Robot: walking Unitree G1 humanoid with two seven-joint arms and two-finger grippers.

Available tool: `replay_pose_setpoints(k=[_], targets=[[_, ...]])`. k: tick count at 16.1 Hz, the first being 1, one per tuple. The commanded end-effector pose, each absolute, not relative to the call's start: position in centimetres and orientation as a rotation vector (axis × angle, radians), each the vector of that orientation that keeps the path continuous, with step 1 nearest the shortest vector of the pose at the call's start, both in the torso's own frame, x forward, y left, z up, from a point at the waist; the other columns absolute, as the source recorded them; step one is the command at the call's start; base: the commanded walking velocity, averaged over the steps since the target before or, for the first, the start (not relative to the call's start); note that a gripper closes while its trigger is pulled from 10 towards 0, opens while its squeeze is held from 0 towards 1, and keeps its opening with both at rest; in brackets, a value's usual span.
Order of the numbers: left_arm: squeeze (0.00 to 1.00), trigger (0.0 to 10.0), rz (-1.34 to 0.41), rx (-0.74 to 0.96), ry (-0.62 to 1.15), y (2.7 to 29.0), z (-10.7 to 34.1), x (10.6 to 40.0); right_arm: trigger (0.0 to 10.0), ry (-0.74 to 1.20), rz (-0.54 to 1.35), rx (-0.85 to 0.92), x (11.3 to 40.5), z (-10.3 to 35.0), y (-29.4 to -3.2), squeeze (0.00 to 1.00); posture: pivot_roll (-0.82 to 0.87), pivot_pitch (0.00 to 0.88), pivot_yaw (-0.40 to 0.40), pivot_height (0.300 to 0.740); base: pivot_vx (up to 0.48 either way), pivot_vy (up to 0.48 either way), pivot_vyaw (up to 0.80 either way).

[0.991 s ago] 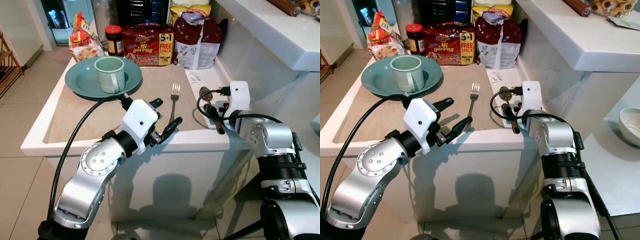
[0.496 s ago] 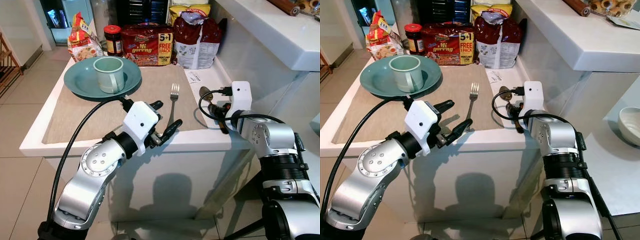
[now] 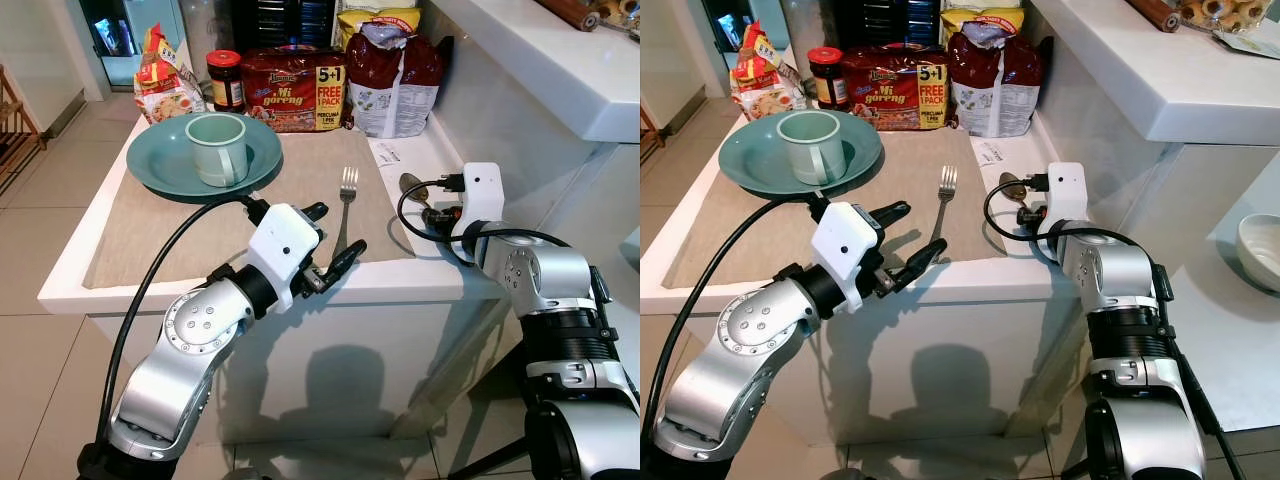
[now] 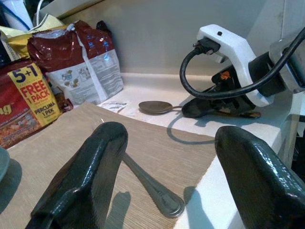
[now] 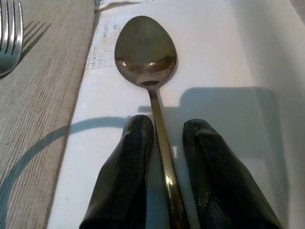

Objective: Setting the table

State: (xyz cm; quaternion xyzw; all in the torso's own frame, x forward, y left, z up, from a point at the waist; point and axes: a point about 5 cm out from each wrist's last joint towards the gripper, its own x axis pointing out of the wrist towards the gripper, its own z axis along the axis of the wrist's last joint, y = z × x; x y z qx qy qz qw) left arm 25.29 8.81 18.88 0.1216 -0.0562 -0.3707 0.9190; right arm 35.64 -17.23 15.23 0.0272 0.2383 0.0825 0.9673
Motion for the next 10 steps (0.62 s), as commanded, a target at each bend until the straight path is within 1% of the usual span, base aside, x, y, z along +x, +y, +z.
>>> replay_pose_setpoints(k=[1,6,8,10], targets=[[0.0,10.0,-0.768,0.252,-0.115,8.57,18.82,25.18,0.0,0.552,0.19,0.071,35.02,13.81,-16.82,0.0,0.06,0.006,-0.041,0.74,0.0,0.0,0.0],[0.0,10.0,-0.748,0.268,-0.101,8.82,18.4,25.26,0.0,0.549,0.184,0.096,34.77,13.52,-16.74,0.0,0.06,0.0,-0.046,0.74,0.0,0.0,0.0],[0.0,10.0,-0.718,0.277,-0.095,9.09,18.23,25.53,0.0,0.542,0.166,0.112,34.54,13.38,-16.79,0.0,0.06,0.0,-0.048,0.74,0.0,0.0,0.0],[0.0,10.0,-0.669,0.281,-0.091,9.51,18.22,25.98,0.0,0.496,0.166,0.13,34.22,14.02,-16.46,0.0,0.05,0.0,-0.053,0.74,0.0,0.0,0.0]])
